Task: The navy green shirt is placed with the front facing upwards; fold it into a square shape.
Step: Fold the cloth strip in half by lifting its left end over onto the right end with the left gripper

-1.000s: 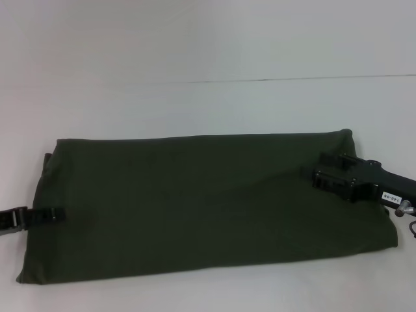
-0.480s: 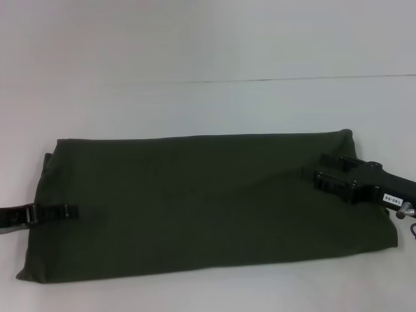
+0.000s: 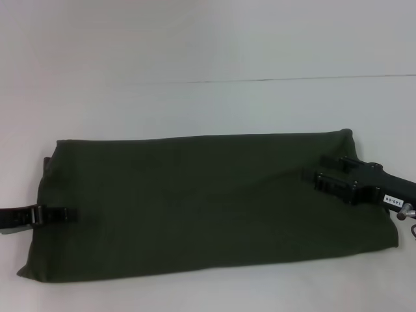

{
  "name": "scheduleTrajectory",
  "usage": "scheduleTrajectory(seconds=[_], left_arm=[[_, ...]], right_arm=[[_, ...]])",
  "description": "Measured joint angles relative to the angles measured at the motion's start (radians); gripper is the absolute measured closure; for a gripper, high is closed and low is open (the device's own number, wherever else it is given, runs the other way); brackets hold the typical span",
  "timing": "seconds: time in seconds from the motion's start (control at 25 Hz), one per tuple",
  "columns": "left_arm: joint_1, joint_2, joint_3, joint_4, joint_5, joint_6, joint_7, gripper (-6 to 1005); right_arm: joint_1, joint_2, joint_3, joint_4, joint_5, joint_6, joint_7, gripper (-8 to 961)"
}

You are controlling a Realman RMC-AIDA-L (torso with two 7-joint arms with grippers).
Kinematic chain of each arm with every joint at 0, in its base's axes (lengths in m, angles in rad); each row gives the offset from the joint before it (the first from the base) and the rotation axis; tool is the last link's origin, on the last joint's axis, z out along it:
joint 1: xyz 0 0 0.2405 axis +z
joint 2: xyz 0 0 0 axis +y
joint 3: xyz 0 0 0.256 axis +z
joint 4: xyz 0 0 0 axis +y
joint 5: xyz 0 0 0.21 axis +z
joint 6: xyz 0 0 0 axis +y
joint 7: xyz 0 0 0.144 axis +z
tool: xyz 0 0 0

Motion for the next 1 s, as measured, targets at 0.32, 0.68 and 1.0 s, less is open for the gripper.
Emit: scheduleTrajectory(seconds=[0.32,0.68,1.0], left_arm=[[-0.002,0.000,0.003,0.004,-0.004,0.006,0.000,588],[-0.004,0.000,-0.003,0.012,-0.012,0.006,0.000,942],[-0.005,-0.010,-0.002,0.079,-0.095,0.103,-0.004,970]], right_arm=[[-0.001,0.000,0.000,0.000,0.000,-0.001,0.001,228],[0.001,0.000,0.000,0.001,0.000,0.002,0.000,228],[0.006,0.000,-0.009,0.010,0.000,0.003,-0.003,227]])
